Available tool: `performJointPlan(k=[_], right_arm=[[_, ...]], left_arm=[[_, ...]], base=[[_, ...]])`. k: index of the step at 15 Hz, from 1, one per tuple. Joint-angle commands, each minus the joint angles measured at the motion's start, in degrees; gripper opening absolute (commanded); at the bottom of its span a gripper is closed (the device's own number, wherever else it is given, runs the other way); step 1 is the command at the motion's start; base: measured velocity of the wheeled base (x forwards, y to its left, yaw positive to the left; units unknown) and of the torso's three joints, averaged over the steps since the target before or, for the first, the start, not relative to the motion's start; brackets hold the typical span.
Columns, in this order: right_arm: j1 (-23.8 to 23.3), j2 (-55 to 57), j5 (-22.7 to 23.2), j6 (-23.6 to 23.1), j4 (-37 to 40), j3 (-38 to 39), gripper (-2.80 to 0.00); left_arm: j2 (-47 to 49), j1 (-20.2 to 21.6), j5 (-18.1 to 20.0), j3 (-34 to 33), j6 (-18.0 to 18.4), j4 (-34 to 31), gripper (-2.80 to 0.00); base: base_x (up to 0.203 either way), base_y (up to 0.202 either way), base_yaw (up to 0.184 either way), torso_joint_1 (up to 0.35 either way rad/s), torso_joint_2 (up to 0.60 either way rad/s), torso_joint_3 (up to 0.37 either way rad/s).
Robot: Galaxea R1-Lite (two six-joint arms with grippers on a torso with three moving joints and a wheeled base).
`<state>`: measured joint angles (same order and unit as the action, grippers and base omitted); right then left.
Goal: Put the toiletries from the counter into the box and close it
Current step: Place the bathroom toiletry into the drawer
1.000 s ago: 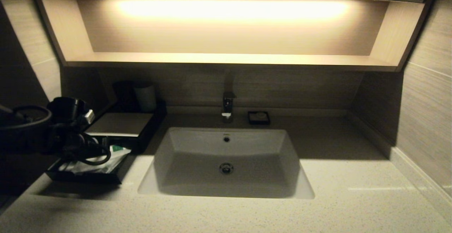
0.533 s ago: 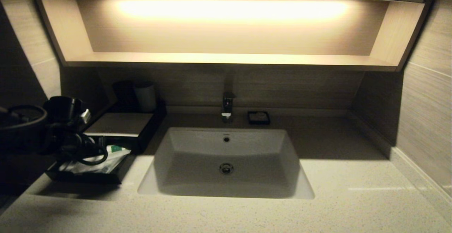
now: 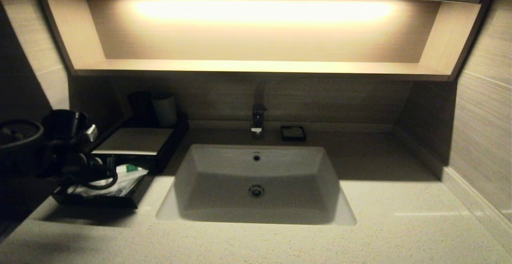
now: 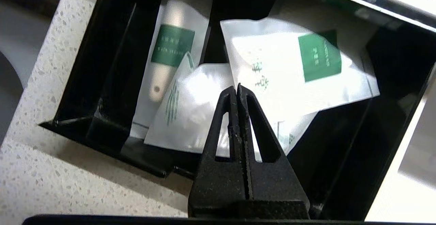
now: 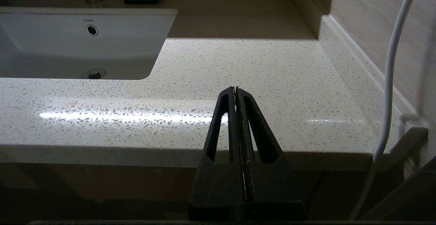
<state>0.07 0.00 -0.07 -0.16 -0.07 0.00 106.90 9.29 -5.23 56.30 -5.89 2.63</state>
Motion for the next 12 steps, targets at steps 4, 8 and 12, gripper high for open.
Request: performJointPlan(k=[4,8,12], right_arm=[[0.0,-0.1,0.0,0.0,0.0,0.1,-2.8],[0.0,-0.1,0.0,0.0,0.0,0.1,-2.8],[0.0,-0.1,0.0,0.0,0.0,0.1,-2.8]], left_arm=[[0.8,0.0,0.0,-0.3,0.2,-1.6,-2.8],[1.5,-0.1,0.0,0.4,0.2,-1.5,-2.8],[2.5,-0.1,0.0,1.4,0.2,-1.5,-2.8]], base=[[0.0,0.0,0.0,0.0,0.0,0.0],[0.0,0.0,0.0,0.0,0.0,0.0],[0.0,0.0,0.0,0.0,0.0,0.0]])
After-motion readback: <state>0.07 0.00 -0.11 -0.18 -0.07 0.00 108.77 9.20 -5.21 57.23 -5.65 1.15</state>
